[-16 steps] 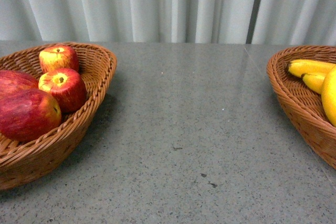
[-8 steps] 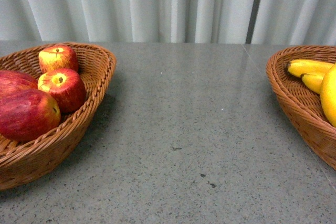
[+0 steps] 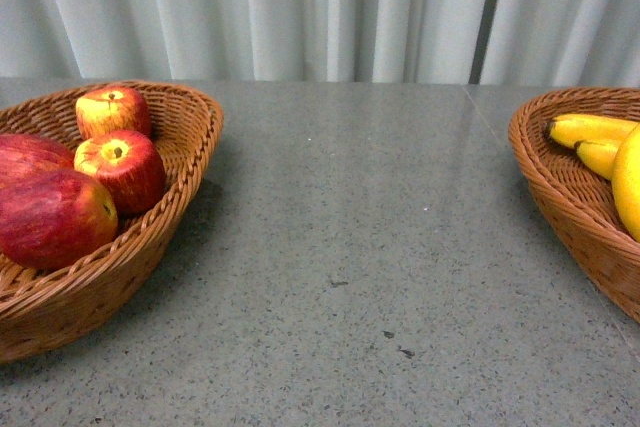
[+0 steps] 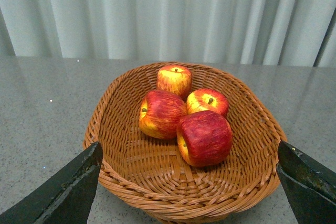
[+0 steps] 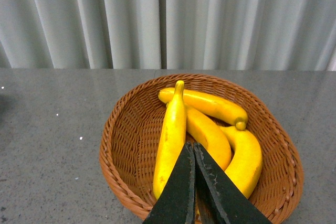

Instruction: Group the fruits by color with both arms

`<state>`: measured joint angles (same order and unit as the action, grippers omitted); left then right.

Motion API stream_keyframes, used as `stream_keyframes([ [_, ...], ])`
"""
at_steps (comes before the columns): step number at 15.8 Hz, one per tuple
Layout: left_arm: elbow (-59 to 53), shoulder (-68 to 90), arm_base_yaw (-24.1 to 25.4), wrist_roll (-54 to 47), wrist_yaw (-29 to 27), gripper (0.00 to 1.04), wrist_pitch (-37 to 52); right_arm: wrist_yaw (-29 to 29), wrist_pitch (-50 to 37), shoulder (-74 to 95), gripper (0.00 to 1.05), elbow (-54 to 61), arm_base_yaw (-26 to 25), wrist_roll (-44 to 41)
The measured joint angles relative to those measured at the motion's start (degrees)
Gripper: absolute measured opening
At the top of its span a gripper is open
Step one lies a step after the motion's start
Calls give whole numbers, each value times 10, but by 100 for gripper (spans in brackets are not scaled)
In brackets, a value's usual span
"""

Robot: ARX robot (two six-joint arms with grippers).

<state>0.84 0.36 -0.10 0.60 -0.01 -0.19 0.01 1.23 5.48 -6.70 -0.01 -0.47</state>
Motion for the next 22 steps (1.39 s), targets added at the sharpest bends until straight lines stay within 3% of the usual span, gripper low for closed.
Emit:
stream_keyframes([
  [16, 0, 0, 0, 0, 0, 98, 0, 0, -10, -52, 2, 59, 0, 0],
  [22, 0, 0, 0, 0, 0, 98, 0, 0, -10, -52, 73, 59, 0, 0],
])
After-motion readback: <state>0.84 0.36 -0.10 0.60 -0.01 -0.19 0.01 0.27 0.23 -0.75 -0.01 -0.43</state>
